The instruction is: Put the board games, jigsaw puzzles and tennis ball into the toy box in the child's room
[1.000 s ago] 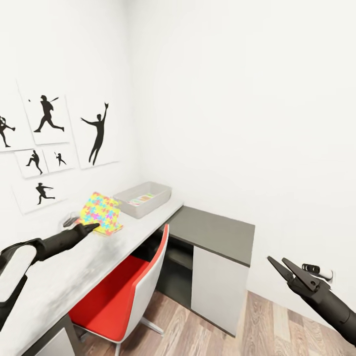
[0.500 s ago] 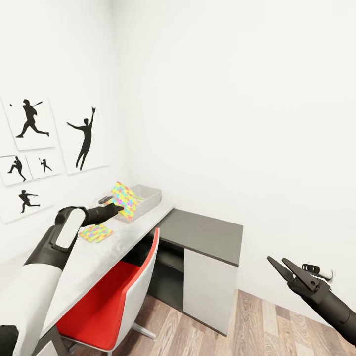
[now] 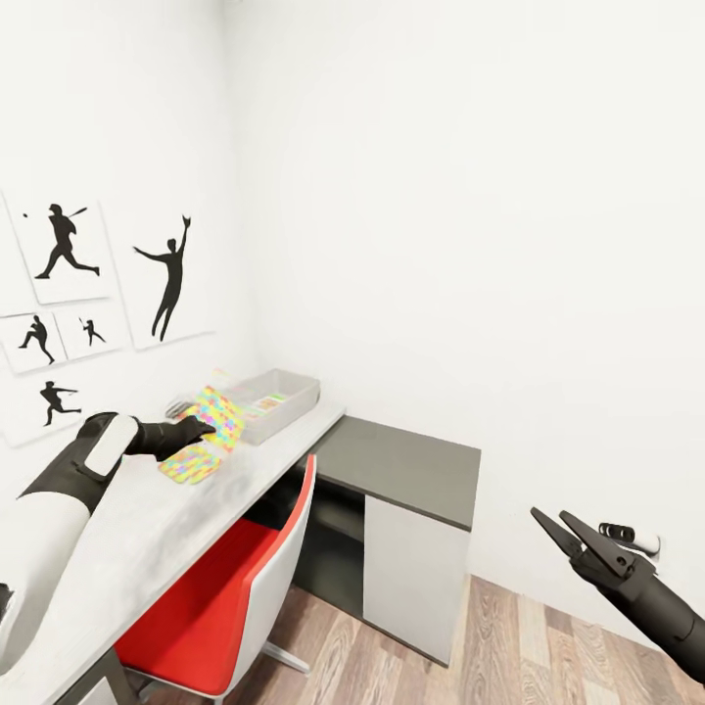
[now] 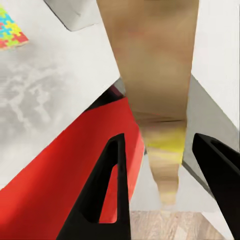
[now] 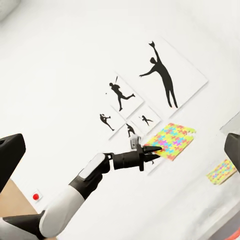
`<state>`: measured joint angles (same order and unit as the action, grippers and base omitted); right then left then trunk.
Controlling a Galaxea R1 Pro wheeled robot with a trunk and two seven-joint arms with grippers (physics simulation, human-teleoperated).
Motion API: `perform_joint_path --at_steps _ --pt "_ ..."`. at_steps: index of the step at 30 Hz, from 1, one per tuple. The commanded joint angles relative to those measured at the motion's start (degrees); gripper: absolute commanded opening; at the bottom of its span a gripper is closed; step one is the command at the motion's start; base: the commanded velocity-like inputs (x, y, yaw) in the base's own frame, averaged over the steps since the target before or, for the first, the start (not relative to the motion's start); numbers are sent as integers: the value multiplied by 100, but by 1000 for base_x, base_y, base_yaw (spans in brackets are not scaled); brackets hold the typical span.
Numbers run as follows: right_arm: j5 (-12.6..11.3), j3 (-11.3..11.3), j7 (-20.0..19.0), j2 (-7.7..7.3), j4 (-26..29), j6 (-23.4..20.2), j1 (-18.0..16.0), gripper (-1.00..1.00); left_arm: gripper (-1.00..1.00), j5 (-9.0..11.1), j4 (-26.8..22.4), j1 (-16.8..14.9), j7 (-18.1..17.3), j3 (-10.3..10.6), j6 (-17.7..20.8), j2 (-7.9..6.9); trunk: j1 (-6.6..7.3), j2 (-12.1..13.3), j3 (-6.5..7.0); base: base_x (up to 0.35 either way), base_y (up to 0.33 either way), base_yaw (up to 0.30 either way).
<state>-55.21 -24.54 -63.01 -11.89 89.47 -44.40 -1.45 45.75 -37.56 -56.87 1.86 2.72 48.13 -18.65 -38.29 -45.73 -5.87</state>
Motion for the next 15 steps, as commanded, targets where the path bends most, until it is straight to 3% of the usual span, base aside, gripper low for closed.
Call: perform_joint_path --at_steps 1,3,6,9,12,15 --pt "-24 -4 0 1 2 -34 -4 100 -100 65 14 -12 -312 40 24 -154 21 35 9 0 0 0" --pt "-21 -6 0 5 5 -34 -4 100 -100 41 34 -20 -1242 77 61 -309 65 115 44 0 0 0" --pt "-18 -7 -6 9 16 -32 -4 100 -100 -7 42 -24 -2599 145 190 -406 131 235 98 0 0 0" --pt "-15 -5 -8 10 34 -30 -4 100 -100 -17 14 -22 -3084 238 302 -451 175 316 134 0 0 0" --pt "38 2 -9 20 55 -27 -4 100 -100 -20 -14 -19 -3303 286 372 -474 175 316 134 0 0 0" --pt "309 5 -13 35 69 40 -4 100 -100 -21 -43 -18 -3459 312 402 -485 175 316 134 0 0 0"
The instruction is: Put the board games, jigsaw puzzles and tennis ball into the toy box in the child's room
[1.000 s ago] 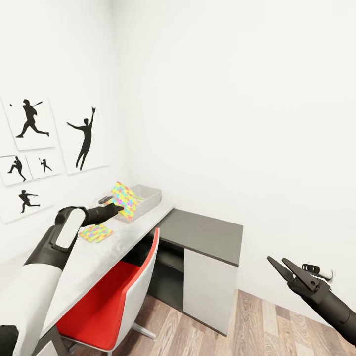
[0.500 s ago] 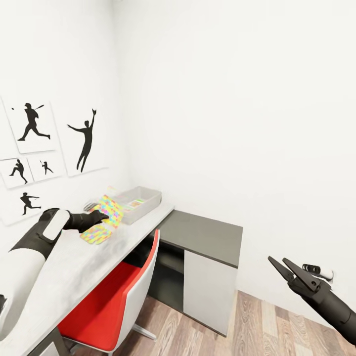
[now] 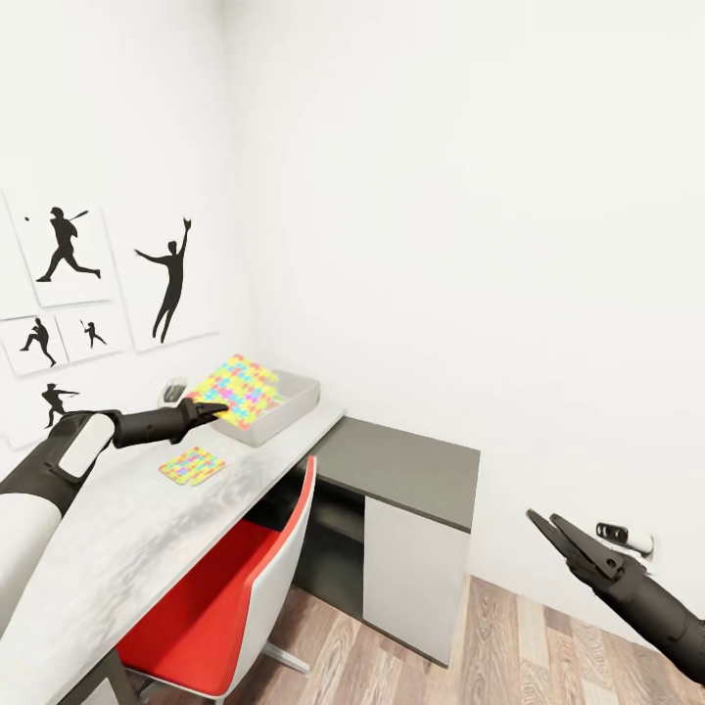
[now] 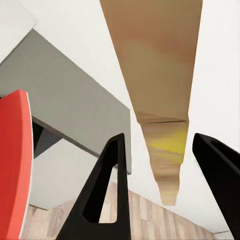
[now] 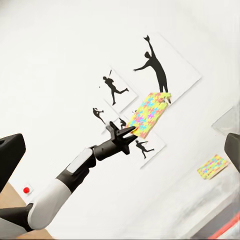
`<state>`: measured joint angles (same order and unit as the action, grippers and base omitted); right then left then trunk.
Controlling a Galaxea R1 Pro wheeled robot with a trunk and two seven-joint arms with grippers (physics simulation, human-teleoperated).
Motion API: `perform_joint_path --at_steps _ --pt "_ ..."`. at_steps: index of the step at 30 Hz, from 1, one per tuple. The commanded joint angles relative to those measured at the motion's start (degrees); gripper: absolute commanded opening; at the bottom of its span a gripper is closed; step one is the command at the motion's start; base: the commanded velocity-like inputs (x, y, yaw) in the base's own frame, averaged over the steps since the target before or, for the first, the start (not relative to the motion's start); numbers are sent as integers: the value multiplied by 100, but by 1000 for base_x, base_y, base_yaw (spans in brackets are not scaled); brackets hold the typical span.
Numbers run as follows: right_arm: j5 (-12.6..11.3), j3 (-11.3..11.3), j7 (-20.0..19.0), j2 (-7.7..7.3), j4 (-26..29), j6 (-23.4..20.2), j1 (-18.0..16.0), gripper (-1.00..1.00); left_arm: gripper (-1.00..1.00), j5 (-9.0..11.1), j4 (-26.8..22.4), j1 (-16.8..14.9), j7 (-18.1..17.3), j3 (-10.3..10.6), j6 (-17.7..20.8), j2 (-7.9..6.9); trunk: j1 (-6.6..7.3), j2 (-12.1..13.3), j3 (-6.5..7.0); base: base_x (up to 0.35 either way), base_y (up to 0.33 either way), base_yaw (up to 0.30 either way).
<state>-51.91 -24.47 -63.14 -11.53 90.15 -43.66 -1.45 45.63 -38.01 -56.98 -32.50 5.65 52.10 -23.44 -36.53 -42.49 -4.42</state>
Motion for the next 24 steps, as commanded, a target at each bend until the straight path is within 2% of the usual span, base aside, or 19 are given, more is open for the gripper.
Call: perform_joint_path --at_steps 1,6,12,17,24 --pt "84 1 -7 3 4 8 -5 100 -100 -10 -4 -3 -71 23 10 -6 -2 -8 -10 0 0 0" --pt "245 3 -44 9 4 70 -5 100 -100 -10 -12 2 -155 24 18 -8 -2 -8 -10 0 0 0" --pt "281 -4 -66 18 11 82 -5 100 -100 -8 -11 3 -174 -22 32 -32 -2 -8 -10 5 0 0" --pt "284 -13 -137 -3 5 71 -5 100 -100 -10 -13 3 -177 -21 36 -37 -2 -8 -10 163 -11 0" --pt "281 -28 -142 -8 10 63 -5 100 -100 16 -11 3 -184 -21 54 -38 -2 -8 -11 187 -130 0"
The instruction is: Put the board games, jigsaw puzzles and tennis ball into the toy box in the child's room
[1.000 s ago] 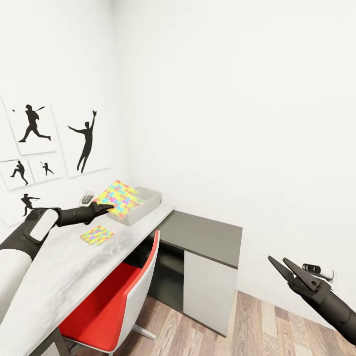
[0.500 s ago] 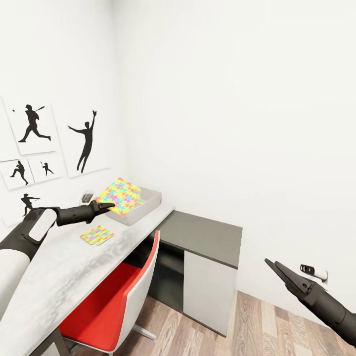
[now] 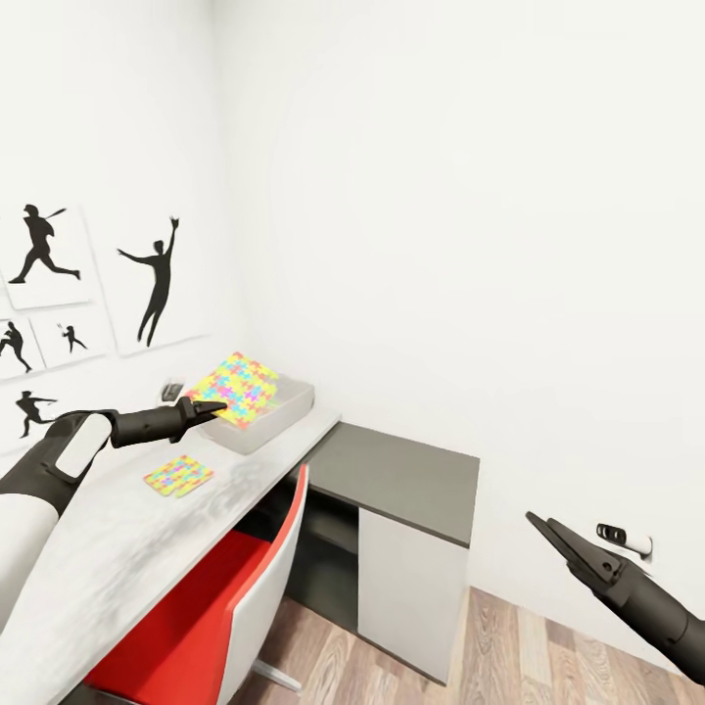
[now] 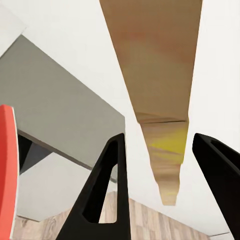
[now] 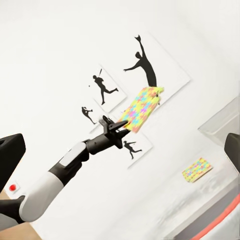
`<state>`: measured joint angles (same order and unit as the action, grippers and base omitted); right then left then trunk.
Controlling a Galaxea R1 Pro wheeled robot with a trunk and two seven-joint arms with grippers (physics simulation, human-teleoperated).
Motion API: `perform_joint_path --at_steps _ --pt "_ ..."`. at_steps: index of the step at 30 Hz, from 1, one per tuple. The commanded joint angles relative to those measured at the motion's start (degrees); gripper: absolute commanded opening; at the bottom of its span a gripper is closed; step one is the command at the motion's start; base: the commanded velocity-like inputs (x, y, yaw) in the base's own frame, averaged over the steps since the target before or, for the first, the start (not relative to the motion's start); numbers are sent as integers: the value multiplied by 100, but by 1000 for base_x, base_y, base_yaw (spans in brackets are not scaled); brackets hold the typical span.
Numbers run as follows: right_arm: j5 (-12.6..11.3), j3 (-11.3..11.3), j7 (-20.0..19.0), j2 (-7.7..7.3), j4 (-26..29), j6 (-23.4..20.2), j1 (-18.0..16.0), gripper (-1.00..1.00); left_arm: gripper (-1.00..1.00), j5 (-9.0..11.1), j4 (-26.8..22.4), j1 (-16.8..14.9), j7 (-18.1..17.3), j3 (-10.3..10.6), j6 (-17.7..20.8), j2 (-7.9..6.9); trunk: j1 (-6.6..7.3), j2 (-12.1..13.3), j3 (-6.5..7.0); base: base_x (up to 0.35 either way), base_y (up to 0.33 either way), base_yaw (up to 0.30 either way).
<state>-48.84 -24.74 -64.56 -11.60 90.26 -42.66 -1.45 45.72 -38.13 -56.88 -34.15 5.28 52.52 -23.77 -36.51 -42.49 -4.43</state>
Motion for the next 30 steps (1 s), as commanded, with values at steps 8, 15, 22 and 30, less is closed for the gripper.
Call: perform_joint_path --at_steps 8,15,22,30 --pt "-24 -58 5 -31 -6 -74 -4 100 -100 14 3 -8 -21 1 123 -4 -3 -8 -48 148 -66 -72" --pt "-6 -66 56 -29 -2 -190 -4 100 -100 15 3 -8 -21 -1 135 -4 -3 -8 -106 217 104 -131" --pt "28 -56 317 -34 31 -394 -20 100 -100 16 -1 -8 -18 -1 130 0 -3 -8 -169 157 20 -60" --pt "210 -58 1953 -266 68 -1460 -75 100 -100 37 3 -8 -21 -1 134 -7 -3 -8 -244 81 1 -5"
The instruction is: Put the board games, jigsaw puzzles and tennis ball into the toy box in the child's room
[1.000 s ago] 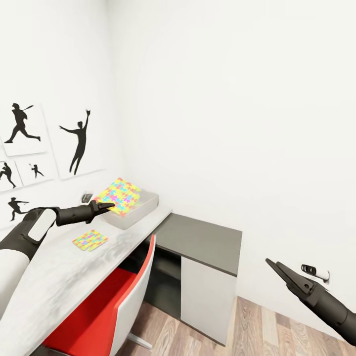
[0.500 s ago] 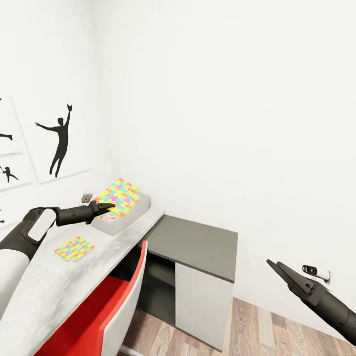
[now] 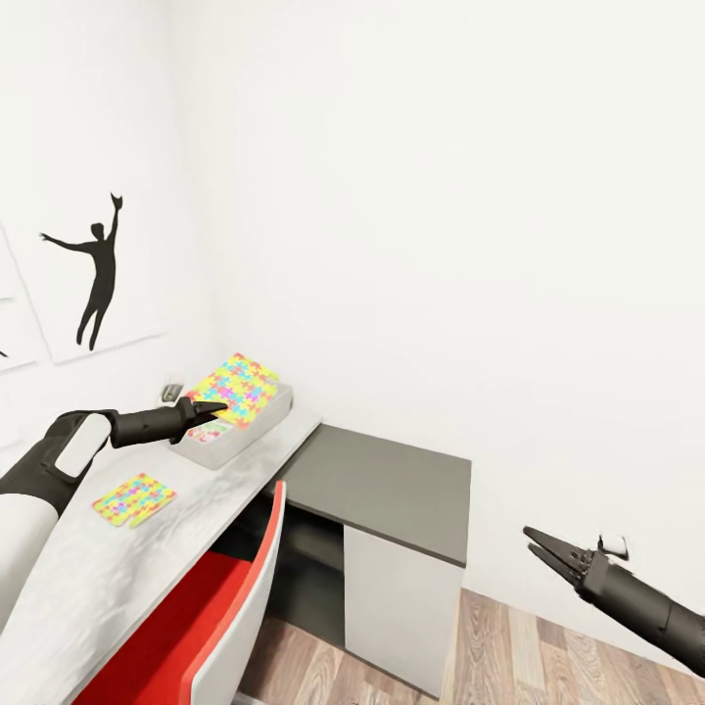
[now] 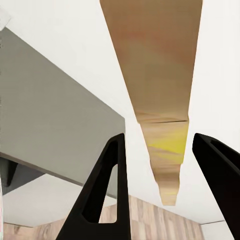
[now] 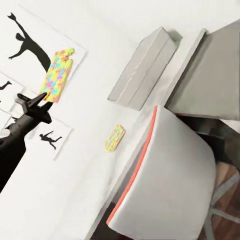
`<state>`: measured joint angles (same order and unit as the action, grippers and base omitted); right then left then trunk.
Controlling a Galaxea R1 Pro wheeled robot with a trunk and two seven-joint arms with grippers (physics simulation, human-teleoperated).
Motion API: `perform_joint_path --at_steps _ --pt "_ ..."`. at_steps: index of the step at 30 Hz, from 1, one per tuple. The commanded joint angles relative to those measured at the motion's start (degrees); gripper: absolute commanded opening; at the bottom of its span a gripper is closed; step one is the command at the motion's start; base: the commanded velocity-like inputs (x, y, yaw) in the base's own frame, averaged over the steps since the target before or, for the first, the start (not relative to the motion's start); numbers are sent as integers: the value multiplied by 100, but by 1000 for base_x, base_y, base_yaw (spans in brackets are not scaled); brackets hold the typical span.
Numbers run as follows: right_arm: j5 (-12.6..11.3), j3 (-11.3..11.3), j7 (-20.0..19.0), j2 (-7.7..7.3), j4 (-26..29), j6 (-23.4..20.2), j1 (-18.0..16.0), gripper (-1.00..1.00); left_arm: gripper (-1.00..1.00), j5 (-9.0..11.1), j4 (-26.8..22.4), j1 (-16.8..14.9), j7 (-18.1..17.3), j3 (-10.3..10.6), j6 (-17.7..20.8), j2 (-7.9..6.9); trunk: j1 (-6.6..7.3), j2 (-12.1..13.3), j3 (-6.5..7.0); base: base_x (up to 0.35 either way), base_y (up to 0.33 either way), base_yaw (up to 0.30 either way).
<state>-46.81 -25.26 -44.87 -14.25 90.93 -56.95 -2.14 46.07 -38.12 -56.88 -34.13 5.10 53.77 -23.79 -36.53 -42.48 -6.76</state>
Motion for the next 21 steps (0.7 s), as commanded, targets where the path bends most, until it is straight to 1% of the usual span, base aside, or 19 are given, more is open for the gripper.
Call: perform_joint_path --at_steps 1,3,6,7,10,11,13,17,21 --pt "28 -6 137 -11 3 -54 -6 100 -100 6 1 -7 -24 17 9 -7 -2 -9 -20 17 0 -1" --pt "77 -8 616 -37 9 -141 -8 100 -100 12 1 -4 -24 17 10 -10 -2 -9 -38 9 0 0" --pt "105 -6 893 -51 11 -186 -6 100 -100 15 2 0 -24 20 10 -6 -2 -9 -65 4 0 0" --pt "108 -10 919 -55 11 -191 -6 100 -100 15 3 0 -24 21 10 -5 -2 -9 -72 2 0 0" --pt "115 -36 951 -63 12 -206 -4 100 -100 19 5 6 -24 22 10 -4 -2 -9 -84 0 0 0" --pt "116 -76 944 -65 12 -200 -2 100 -100 21 2 8 -24 22 11 -3 -2 -9 -86 0 0 0" --pt "113 -193 850 -57 12 -181 3 100 -100 24 -1 9 -24 19 12 -4 -2 -9 -88 0 0 0" --pt "111 -259 670 -41 10 -166 6 100 -100 20 3 10 -24 18 73 -10 -2 -9 -89 0 0 0" --pt "111 -291 614 -31 7 -171 4 100 -100 17 5 10 -24 11 153 -15 -2 -9 -89 0 0 0"
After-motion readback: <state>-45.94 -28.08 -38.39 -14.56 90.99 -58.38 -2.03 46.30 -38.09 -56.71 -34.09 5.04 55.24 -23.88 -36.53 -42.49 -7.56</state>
